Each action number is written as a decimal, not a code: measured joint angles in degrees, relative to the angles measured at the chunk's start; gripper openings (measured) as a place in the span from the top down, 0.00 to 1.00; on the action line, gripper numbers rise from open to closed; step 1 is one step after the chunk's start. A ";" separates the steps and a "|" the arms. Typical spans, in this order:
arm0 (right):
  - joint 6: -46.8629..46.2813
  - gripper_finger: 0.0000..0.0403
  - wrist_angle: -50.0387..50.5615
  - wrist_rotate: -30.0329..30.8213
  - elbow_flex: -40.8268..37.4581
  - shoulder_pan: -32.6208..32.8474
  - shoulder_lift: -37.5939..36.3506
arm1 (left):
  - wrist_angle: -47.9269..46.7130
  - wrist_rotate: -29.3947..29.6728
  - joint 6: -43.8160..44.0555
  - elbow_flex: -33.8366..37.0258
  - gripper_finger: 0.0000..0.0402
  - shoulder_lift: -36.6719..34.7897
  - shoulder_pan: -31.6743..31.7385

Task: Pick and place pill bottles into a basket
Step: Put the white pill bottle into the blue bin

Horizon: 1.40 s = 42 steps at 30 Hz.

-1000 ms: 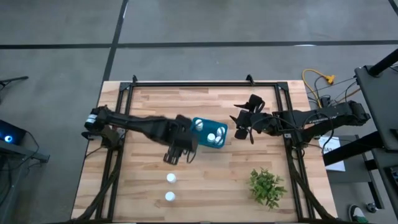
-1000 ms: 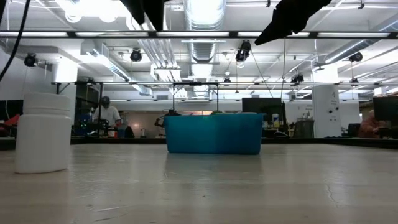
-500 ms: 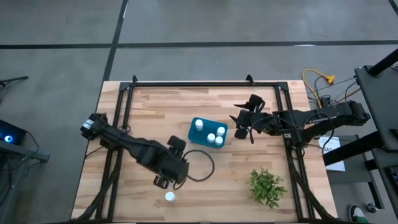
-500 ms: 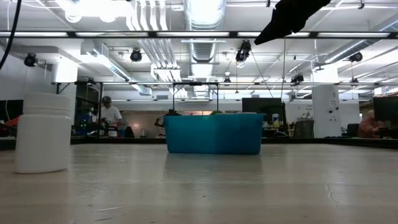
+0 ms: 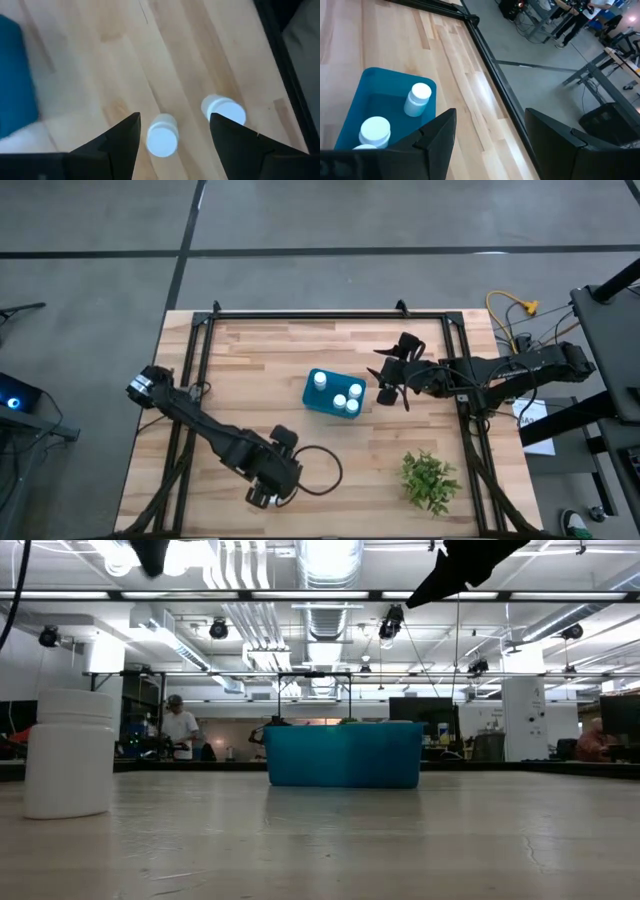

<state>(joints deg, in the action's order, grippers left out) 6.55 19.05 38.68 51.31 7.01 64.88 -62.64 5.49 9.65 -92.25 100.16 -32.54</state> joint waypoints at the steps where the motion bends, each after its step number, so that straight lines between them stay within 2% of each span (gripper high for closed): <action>1: -0.06 0.44 -0.02 -0.04 0.00 0.00 0.00 | 0.67 -0.50 0.53 1.22 0.45 0.00 -0.19; 9: -0.15 0.44 -0.04 -0.13 0.00 0.00 0.00 | 3.89 -2.33 5.64 6.63 0.45 0.00 -2.10; 15: -0.51 0.44 -0.09 -0.13 0.00 0.00 0.00 | 8.51 -2.49 6.55 7.08 0.45 0.00 -3.93; 28: -1.12 0.44 -0.11 -1.46 0.00 0.00 0.00 | 10.15 -2.24 11.01 7.49 0.45 0.00 -5.96; 35: -1.68 0.44 -0.04 -1.52 0.00 -0.01 0.00 | 10.00 -3.51 12.05 6.75 0.45 4.92 -6.97; 38: -1.68 0.44 -0.06 -1.66 0.00 -0.02 0.00 | 7.67 -5.82 12.51 5.56 0.45 7.77 -7.06; 42: -1.78 0.44 -0.03 -1.75 0.00 -0.01 0.00 | 4.41 -5.43 12.55 3.82 0.45 9.33 -7.08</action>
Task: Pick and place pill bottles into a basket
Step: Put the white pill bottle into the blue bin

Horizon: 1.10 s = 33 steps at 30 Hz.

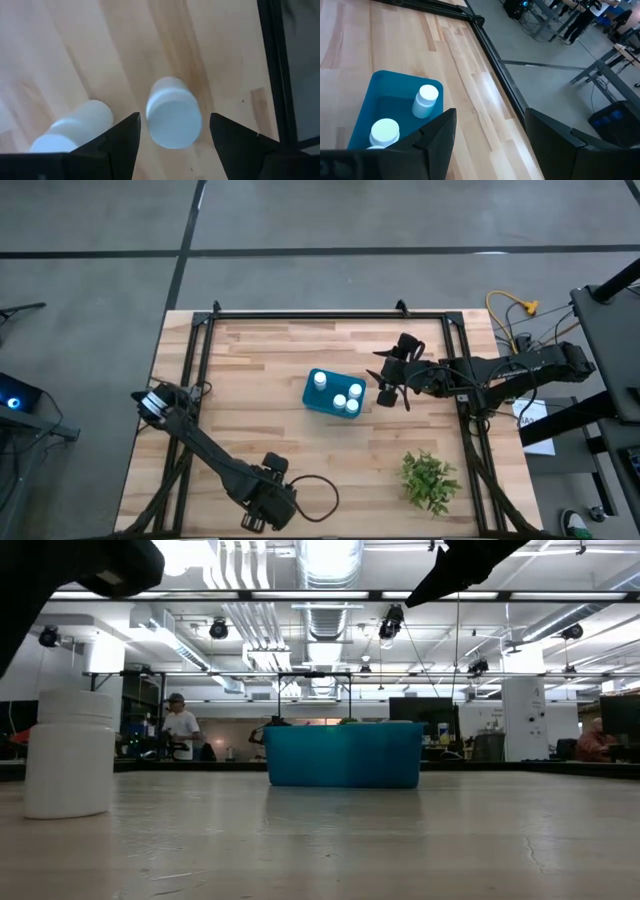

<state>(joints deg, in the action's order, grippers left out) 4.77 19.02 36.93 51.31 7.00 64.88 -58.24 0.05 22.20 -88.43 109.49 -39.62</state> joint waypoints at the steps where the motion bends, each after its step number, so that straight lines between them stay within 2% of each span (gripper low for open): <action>1: -0.18 0.44 0.01 -0.06 0.00 -0.01 0.00 | -0.14 0.53 0.00 -0.21 0.45 0.00 0.00; 33: -0.58 0.44 -0.01 -1.40 0.00 -0.01 0.00 | 4.83 1.93 -0.02 2.75 0.45 0.39 0.00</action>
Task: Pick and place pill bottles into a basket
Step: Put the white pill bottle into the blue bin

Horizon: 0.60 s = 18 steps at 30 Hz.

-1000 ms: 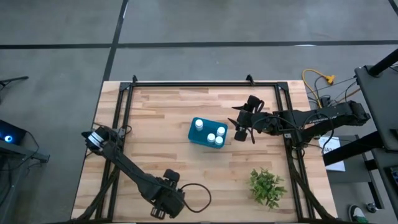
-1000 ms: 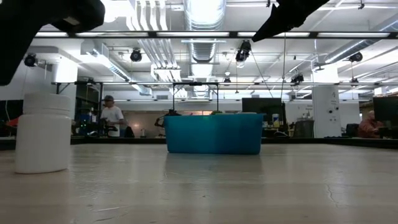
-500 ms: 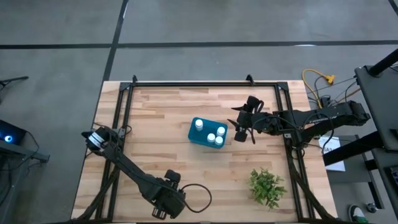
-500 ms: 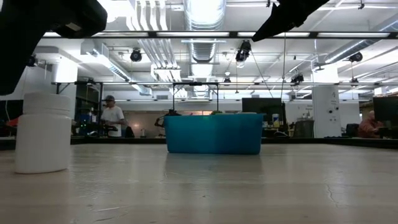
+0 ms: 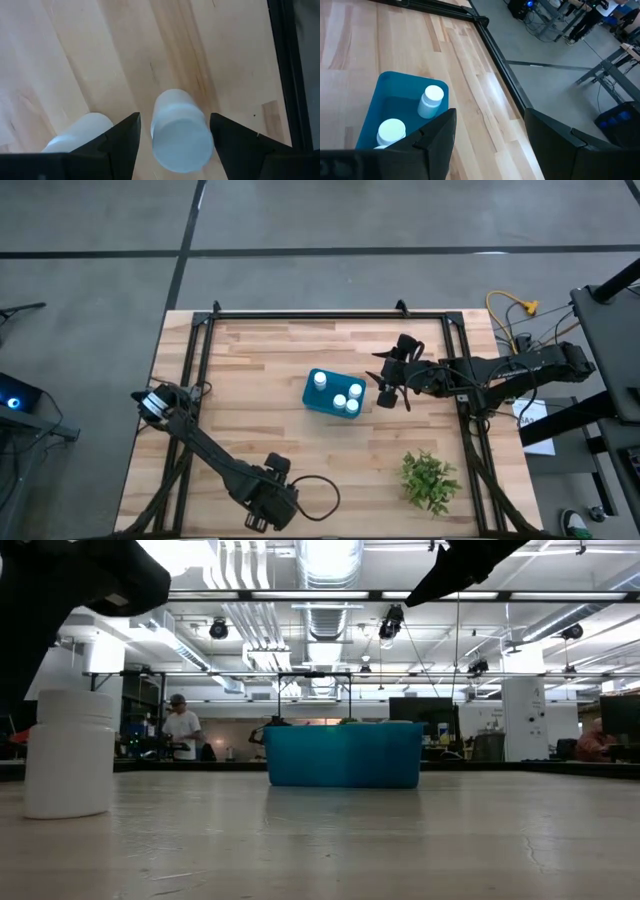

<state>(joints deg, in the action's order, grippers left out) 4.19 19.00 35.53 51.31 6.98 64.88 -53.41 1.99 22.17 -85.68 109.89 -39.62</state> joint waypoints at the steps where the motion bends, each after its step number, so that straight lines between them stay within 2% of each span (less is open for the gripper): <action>1: -0.02 0.44 -0.02 0.00 0.00 0.02 0.00 | 0.51 -0.02 0.00 0.43 0.45 -0.01 0.02; 18: -0.59 0.44 -0.02 0.02 0.00 0.00 0.00 | 3.63 -0.21 0.02 2.81 0.46 -0.02 0.11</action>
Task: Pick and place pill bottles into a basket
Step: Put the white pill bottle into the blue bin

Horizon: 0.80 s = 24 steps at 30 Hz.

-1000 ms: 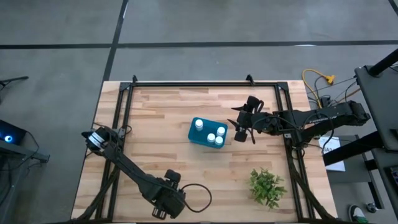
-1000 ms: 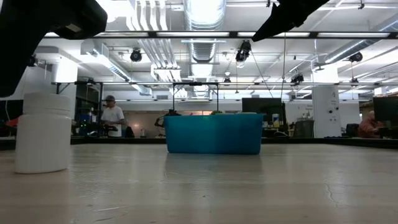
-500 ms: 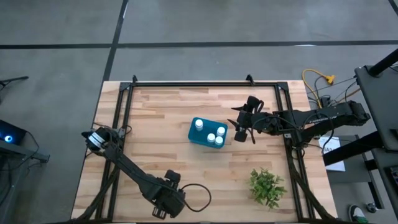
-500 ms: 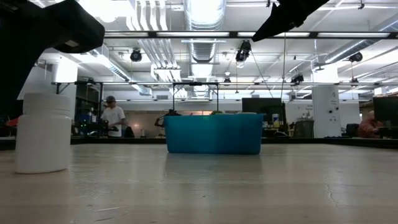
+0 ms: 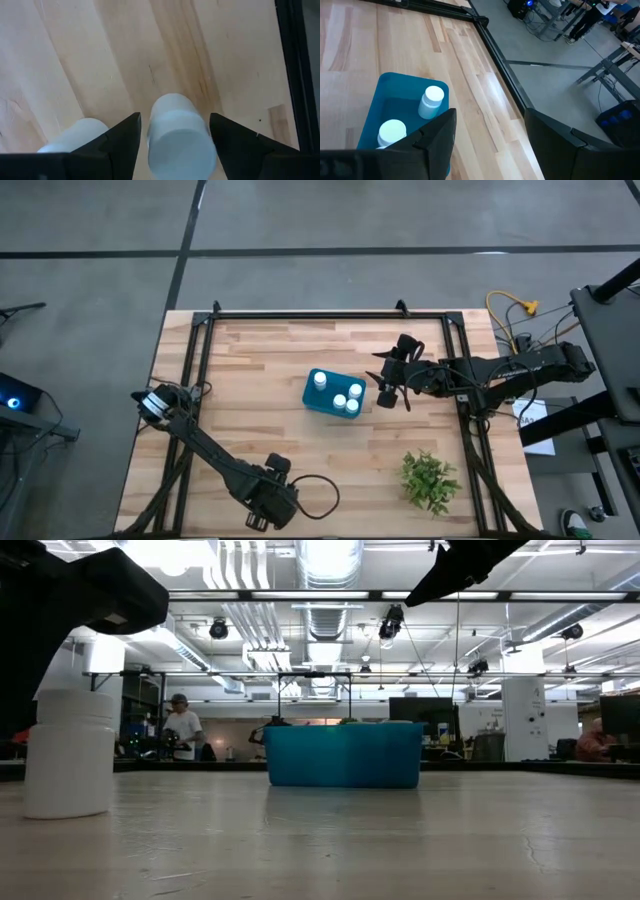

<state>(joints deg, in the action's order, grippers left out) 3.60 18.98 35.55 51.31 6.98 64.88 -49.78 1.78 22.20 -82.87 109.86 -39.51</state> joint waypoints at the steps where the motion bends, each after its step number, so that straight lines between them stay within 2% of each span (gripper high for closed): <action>1: 0.00 0.44 0.00 0.00 0.00 0.00 0.00 | -0.04 0.00 0.00 0.11 0.47 0.00 0.00; 8: 0.00 0.44 0.01 0.01 0.00 0.01 0.00 | 0.37 -1.02 0.09 1.57 0.59 -0.20 0.02; 18: -0.14 0.44 0.01 0.02 0.00 0.01 0.00 | 1.16 -2.19 0.02 1.07 0.59 -0.17 0.02; 24: -0.22 0.44 0.00 0.02 0.00 0.01 0.00 | -2.85 -3.26 -0.04 -1.27 0.59 -0.17 0.02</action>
<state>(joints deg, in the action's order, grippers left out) 3.38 18.98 35.57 51.31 6.99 64.88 -52.63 -1.47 22.15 -84.14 109.69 -39.48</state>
